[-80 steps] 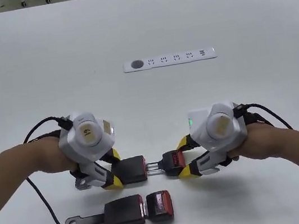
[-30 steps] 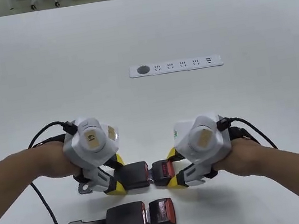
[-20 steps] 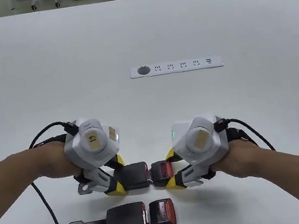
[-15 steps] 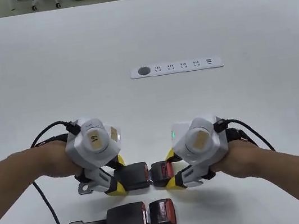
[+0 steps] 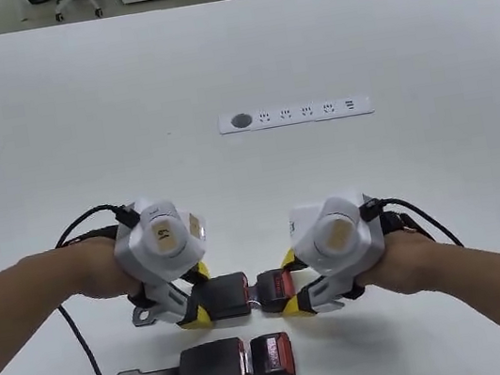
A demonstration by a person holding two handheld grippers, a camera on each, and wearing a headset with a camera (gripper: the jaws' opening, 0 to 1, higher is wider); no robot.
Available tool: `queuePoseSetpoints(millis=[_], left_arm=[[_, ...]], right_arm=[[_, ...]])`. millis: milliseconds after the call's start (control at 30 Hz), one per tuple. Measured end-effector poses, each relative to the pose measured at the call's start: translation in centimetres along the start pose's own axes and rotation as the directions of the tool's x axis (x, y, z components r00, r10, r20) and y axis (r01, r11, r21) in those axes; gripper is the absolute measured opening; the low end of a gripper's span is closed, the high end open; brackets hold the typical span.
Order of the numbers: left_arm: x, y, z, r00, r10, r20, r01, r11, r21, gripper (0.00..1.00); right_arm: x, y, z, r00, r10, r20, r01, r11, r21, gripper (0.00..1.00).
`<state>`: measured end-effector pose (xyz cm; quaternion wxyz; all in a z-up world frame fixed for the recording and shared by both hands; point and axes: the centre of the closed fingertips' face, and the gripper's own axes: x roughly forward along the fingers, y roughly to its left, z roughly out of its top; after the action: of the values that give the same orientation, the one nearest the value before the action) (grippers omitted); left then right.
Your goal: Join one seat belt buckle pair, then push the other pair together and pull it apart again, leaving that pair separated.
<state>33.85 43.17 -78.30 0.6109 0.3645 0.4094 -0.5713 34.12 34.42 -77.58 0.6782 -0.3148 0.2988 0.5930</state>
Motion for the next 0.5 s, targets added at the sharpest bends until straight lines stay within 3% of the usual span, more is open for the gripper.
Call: queuePoseSetpoints(millis=[100, 500], left_arm=[[-0.01, 0.02, -0.06, 1.0, 0.0, -0.002, 0.0, 1.0, 0.001, 0.32], [0.04, 0.04, -0.09, 1.0, -0.001, -0.004, 0.001, 1.0, 0.0, 0.32]], right_arm=[[-0.45, -0.37, -0.76, 1.0, 0.004, -0.002, -0.004, 1.0, -0.002, 0.29], [-0.47, -0.25, -0.71, 0.9999, 0.012, -0.003, -0.012, 1.0, -0.018, 0.29]])
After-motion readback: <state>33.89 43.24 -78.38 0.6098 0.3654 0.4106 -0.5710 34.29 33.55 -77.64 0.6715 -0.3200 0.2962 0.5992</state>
